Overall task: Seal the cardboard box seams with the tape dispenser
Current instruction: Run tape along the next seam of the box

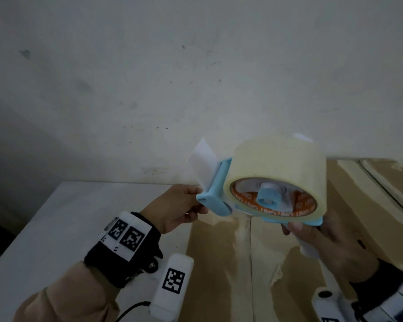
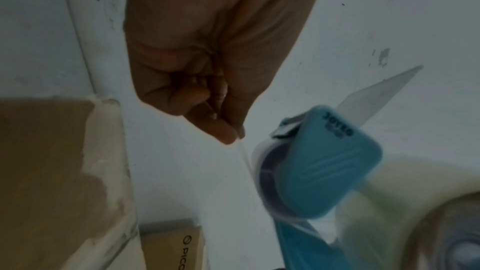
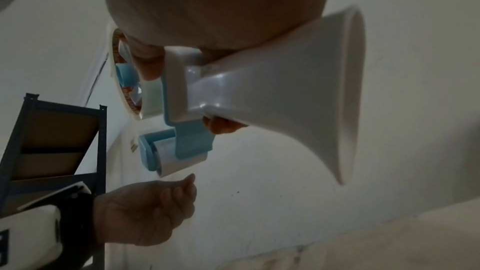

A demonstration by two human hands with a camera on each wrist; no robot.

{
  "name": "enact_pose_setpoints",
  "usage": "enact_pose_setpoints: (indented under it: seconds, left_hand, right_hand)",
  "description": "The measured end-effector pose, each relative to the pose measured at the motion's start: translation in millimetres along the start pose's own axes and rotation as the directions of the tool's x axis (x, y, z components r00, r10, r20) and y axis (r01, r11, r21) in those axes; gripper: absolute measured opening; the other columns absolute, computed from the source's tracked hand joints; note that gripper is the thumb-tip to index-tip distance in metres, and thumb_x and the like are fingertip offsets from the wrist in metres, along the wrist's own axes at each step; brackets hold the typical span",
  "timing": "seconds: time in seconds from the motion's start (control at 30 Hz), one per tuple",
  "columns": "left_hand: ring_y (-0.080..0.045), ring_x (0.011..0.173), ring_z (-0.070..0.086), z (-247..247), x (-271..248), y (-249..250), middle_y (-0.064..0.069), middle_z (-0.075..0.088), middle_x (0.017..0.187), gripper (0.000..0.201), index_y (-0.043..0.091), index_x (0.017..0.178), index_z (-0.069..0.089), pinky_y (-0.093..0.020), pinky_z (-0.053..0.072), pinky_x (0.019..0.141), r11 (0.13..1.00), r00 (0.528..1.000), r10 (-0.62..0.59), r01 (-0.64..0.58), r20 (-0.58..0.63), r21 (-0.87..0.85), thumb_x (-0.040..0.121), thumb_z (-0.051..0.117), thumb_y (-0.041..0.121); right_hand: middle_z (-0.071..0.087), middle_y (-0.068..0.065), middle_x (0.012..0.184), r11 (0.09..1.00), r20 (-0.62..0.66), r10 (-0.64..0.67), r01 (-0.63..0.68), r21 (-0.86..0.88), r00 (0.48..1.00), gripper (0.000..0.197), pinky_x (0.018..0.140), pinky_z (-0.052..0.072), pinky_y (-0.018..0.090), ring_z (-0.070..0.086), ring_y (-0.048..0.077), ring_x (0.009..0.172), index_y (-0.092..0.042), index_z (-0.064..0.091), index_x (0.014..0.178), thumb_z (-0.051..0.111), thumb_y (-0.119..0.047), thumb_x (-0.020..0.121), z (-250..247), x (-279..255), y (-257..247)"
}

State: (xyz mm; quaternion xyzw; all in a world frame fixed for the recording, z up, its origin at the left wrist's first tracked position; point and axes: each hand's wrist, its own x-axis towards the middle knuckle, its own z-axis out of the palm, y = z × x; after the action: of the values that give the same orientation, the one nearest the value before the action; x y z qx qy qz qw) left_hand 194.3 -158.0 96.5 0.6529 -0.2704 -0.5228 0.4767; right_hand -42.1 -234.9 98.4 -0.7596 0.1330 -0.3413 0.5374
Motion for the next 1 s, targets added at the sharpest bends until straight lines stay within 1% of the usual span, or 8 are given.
enact_pose_setpoints:
  seconds: [0.07, 0.27, 0.37, 0.5, 0.63, 0.73, 0.87, 1.0]
  left_hand:
    - [0.001, 0.034, 0.048, -3, 5, 2, 0.003, 0.054, 0.040, 0.029, 0.001, 0.065, 0.054, -0.012, 0.032, 0.039, 0.999, 1.000, 0.003, -0.002, -0.027, 0.044, 0.090, 0.042, -0.007]
    - [0.001, 0.038, 0.051, 0, 24, -3, -0.008, 0.057, 0.064, 0.011, 0.001, 0.084, 0.060, -0.011, 0.036, 0.040, 0.991, 0.998, 0.008, 0.001, -0.067, 0.137, 0.088, 0.050, -0.002]
    - [-0.004, 0.043, 0.050, -4, 34, -9, -0.005, 0.056, 0.060, 0.016, 0.005, 0.072, 0.060, -0.014, 0.035, 0.044, 0.989, 0.996, 0.005, 0.008, -0.090, 0.146, 0.087, 0.055, 0.002]
    - [0.000, 0.045, 0.054, -31, 40, -20, 0.000, 0.061, 0.059, 0.017, 0.008, 0.071, 0.063, -0.013, 0.039, 0.047, 0.994, 0.980, 0.022, 0.000, -0.200, 0.108, 0.085, 0.064, 0.019]
    - [0.003, 0.042, 0.055, -36, 42, -23, 0.000, 0.062, 0.059, 0.018, 0.006, 0.075, 0.064, -0.014, 0.036, 0.047, 0.990, 0.973, 0.079, -0.050, -0.218, 0.133, 0.086, 0.062, 0.021]
    - [0.004, 0.043, 0.057, -39, 44, -22, -0.003, 0.063, 0.065, 0.019, 0.005, 0.076, 0.064, -0.013, 0.036, 0.046, 0.987, 0.965, 0.085, -0.047, -0.248, 0.156, 0.086, 0.063, 0.021]
    - [0.004, 0.043, 0.057, -43, 48, -32, -0.004, 0.064, 0.067, 0.019, 0.006, 0.077, 0.064, -0.017, 0.037, 0.051, 0.986, 0.962, 0.053, -0.009, -0.267, 0.165, 0.084, 0.064, 0.022]
    - [0.003, 0.045, 0.060, -45, 50, -41, -0.005, 0.064, 0.069, 0.018, 0.005, 0.078, 0.065, -0.017, 0.037, 0.050, 0.989, 0.967, 0.028, 0.010, -0.253, 0.149, 0.085, 0.063, 0.021]
  right_hand:
    - [0.058, -0.023, 0.093, 0.999, 0.012, -0.033, 0.033, -0.039, 0.999, 0.071, 0.076, 0.047, 0.012, 0.058, -0.002, 0.087, 0.008, 0.038, 0.120, 0.055, -0.051, 0.084, -2, 6, 0]
    - [0.056, -0.035, 0.095, 0.975, 0.102, -0.078, 0.098, -0.199, 0.992, 0.044, 0.069, 0.041, -0.001, 0.055, -0.016, 0.086, 0.006, 0.041, 0.107, 0.056, -0.029, 0.084, -11, 25, 0]
    - [0.059, -0.031, 0.087, 0.970, 0.098, -0.029, 0.052, -0.236, 0.995, 0.028, 0.065, 0.045, 0.004, 0.058, -0.012, 0.078, 0.000, 0.045, 0.105, 0.056, -0.016, 0.084, -25, 25, 13]
    - [0.057, -0.016, 0.076, 0.956, 0.047, 0.016, -0.002, -0.294, 0.999, 0.023, 0.056, 0.048, 0.023, 0.056, 0.006, 0.064, -0.044, 0.052, 0.104, 0.055, -0.053, 0.082, -43, 21, 18]
    - [0.059, -0.017, 0.095, 0.902, 0.043, 0.073, -0.047, -0.429, 0.996, 0.036, 0.071, 0.047, 0.015, 0.060, 0.002, 0.086, -0.054, 0.047, 0.111, 0.048, -0.070, 0.078, -45, 30, 29]
    - [0.061, -0.023, 0.090, 0.907, 0.027, 0.132, -0.109, -0.408, 0.991, 0.023, 0.066, 0.042, 0.003, 0.059, -0.005, 0.081, -0.060, 0.048, 0.094, 0.053, -0.061, 0.071, -43, 36, 33]
    - [0.058, -0.031, 0.084, 0.898, 0.064, 0.114, -0.076, -0.433, 0.991, 0.031, 0.060, 0.037, -0.001, 0.055, -0.012, 0.072, -0.031, 0.048, 0.096, 0.046, -0.049, 0.070, -37, 43, 28]
    - [0.056, -0.014, 0.099, 0.895, 0.135, 0.057, 0.010, -0.445, 0.989, 0.062, 0.069, 0.040, 0.002, 0.056, -0.006, 0.087, -0.006, 0.048, 0.116, 0.049, -0.052, 0.075, -37, 46, 37]
